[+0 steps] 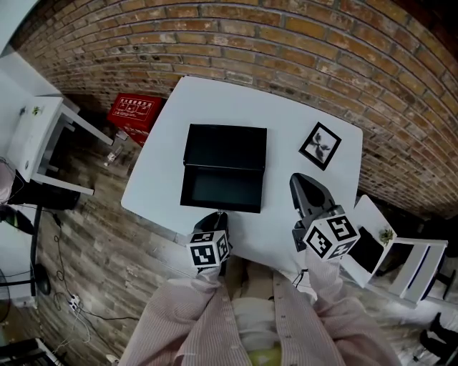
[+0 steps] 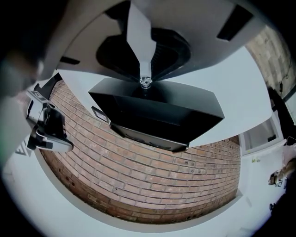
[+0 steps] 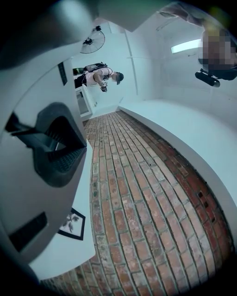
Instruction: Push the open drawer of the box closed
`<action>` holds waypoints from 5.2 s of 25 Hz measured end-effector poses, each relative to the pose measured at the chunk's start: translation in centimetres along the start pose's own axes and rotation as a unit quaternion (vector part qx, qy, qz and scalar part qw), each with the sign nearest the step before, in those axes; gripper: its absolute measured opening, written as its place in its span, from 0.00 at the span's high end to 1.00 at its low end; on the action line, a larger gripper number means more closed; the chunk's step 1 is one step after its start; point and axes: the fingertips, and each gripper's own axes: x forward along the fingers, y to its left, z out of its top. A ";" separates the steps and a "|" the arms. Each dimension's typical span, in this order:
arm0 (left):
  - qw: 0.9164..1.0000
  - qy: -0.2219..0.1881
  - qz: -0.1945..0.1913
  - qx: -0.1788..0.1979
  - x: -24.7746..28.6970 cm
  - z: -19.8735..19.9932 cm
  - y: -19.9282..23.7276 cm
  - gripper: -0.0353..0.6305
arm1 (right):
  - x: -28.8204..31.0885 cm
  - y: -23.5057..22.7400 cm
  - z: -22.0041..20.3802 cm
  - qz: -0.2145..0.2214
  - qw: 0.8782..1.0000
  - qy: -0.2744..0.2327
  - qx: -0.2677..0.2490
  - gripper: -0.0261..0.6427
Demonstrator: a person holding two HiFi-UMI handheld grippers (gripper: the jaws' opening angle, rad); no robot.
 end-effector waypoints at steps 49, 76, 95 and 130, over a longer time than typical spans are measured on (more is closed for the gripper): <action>0.998 0.049 -0.025 0.036 0.7 2.1 -0.3 0.86 | 1.3 -0.5 0.7 -0.026 1.000 -0.010 0.004 0.96; 0.996 0.053 -0.040 0.052 3.4 4.8 0.1 0.86 | 1.4 -2.1 1.4 -0.067 0.998 -0.019 0.006 0.96; 0.995 0.054 -0.047 0.062 5.6 7.2 0.4 0.86 | 1.5 -3.4 1.3 -0.095 0.995 -0.017 0.006 0.96; 0.995 0.055 -0.043 0.072 7.3 9.0 0.4 0.86 | 2.1 -3.3 1.6 -0.092 0.996 -0.015 0.000 0.96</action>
